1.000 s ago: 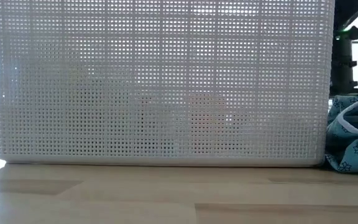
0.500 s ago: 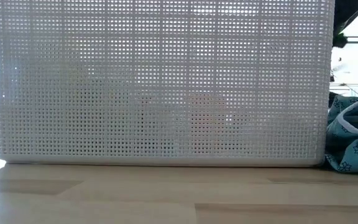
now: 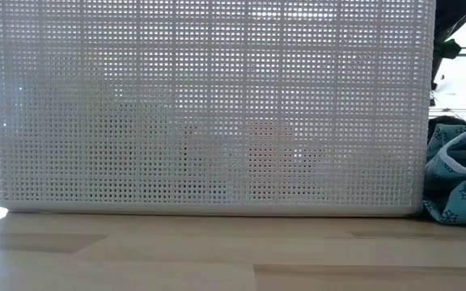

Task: Pick & place medical supplies in basket/bin
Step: Put the white mailer bag into the white container

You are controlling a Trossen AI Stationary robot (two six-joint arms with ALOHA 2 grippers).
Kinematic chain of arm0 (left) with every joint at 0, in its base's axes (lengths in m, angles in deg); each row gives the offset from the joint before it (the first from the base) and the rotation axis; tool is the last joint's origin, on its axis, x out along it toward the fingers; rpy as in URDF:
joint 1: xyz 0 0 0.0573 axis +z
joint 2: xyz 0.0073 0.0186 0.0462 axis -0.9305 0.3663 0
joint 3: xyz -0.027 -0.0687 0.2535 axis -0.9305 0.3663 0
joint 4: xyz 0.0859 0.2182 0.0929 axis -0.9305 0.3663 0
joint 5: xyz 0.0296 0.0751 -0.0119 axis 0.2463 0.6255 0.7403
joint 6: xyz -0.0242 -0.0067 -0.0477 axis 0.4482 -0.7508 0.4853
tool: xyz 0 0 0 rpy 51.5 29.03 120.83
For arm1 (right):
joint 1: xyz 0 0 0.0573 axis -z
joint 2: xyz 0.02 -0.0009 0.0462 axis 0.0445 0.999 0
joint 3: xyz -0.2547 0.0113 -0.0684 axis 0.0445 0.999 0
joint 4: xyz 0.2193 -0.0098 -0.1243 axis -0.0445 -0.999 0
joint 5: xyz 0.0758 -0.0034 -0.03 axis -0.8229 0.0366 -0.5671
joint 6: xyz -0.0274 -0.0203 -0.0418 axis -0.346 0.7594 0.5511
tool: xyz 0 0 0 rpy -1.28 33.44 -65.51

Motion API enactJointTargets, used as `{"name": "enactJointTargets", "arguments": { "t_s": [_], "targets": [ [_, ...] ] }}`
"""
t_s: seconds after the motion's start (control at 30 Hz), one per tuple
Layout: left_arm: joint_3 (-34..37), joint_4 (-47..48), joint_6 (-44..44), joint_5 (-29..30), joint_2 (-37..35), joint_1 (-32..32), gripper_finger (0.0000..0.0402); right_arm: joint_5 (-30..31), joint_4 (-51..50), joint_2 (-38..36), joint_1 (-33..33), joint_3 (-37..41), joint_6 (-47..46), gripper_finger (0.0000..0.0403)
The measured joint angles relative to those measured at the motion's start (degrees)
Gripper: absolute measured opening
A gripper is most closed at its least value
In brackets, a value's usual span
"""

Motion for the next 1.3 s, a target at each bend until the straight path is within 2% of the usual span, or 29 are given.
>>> {"name": "enactJointTargets", "arguments": {
  "t_s": [0.27, 0.5, 0.6, 0.7, 0.9, 1.0, 1.17, 1.3],
  "targets": [
    [0.0, 1.6, 0.0, 0.0, 0.0, 0.0, 0.0385, 0.3, 1.2, -3.2, 0.0, -0.1, -0.2, 0.0302],
    [0.0, 2.5, 0.7, -0.1, 0.0, 0.0, 0.0385, 6.2, -11.2, -7.2, 1.8, -0.1, -1.8, 0.0302],
    [0.0, 2.7, 1.1, -0.1, 0.0, 0.0, 0.0385, 8.2, -12.4, -7.5, 2.7, -0.1, -1.1, 0.0302],
    [0.0, 2.8, 1.1, 0.0, 0.0, 0.0, 0.0385, 7.6, -7.6, -7.1, 3.9, 1.7, 1.6, 0.0302],
    [0.0, 2.8, 3.0, 0.0, 0.0, 0.0, 0.0385, -0.9, 0.0, -6.0, 6.3, 8.4, 1.5, 0.0302],
    [0.0, 3.2, 4.5, 0.1, 0.0, 0.0, 0.0385, -1.8, 3.0, -6.4, 6.4, 10.5, 0.4, 0.0302],
    [0.0, 5.1, 4.7, 0.1, 0.0, 0.0, 0.0385, -3.9, 14.3, -6.2, 6.4, 12.7, 1.6, 0.0302],
    [0.0, 4.7, 6.1, 0.3, 0.0, 0.0, 0.0385, -4.0, 15.7, -5.2, 6.4, 12.9, 0.1, 0.0302]
  ]
}}
